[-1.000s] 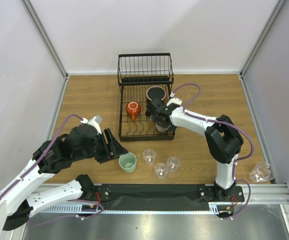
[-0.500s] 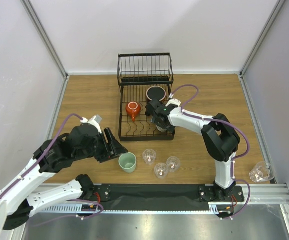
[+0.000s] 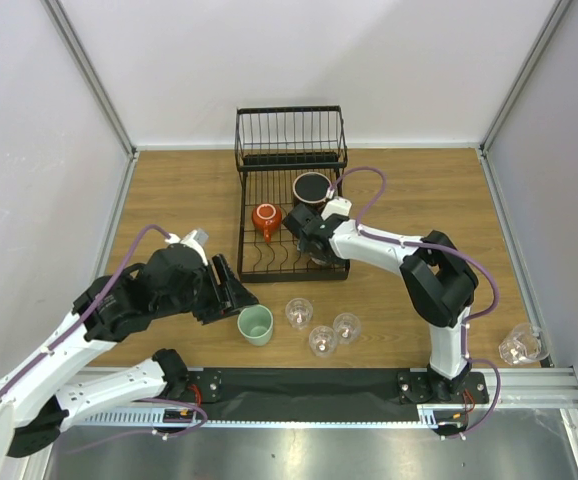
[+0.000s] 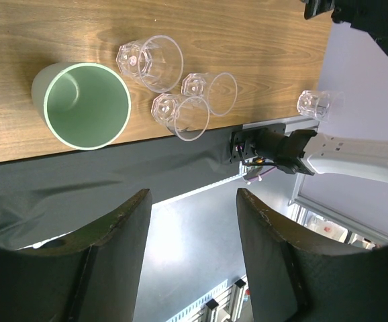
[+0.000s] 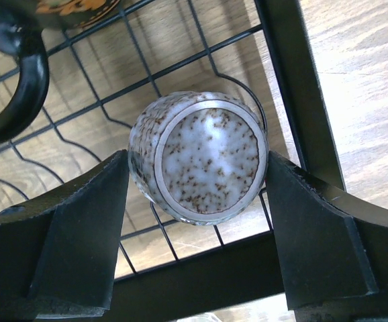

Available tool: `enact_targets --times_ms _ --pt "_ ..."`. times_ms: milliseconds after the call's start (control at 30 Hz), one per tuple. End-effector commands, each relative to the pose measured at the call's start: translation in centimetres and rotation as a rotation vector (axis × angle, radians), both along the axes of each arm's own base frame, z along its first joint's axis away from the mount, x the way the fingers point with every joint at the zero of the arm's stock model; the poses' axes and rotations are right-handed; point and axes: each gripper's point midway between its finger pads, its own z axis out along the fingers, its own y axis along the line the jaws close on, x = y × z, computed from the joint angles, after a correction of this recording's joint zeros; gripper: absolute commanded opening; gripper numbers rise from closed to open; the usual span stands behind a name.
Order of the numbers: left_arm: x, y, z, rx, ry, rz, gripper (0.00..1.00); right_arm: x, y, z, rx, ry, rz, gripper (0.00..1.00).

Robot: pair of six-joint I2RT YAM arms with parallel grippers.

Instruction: Load the cups into the dish rack

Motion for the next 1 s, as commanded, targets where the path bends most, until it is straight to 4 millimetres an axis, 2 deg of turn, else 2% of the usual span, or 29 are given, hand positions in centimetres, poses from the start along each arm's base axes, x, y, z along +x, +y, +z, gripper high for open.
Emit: enact_targets --times_ms 0,133,433,600,800,967 --pt "0.3 -0.4 1.8 -0.041 -0.046 -0.011 0.59 1.3 0.7 4.5 0.004 -0.131 0.018 0.27" --pt "0.2 -0.2 1.8 -0.047 -0.046 -0.004 0.59 1.7 1.5 5.4 0.0 -0.151 0.084 0.18" --pt "0.2 -0.6 1.5 -0.069 -0.041 -0.003 0.59 1.8 2.3 6.4 -0.111 -0.186 0.199 0.16" --pt "0.3 -0.9 1.6 -0.072 -0.044 -0.011 0.59 1.7 1.4 5.4 -0.23 -0.2 0.287 0.16" --pt "0.3 -0.8 1.5 -0.069 -0.043 -0.012 0.59 3.0 0.6 6.0 -0.352 -0.271 0.337 0.17" --pt "0.3 -0.8 1.7 -0.063 -0.046 -0.014 0.59 4.0 0.3 4.7 -0.376 -0.274 0.353 0.18"
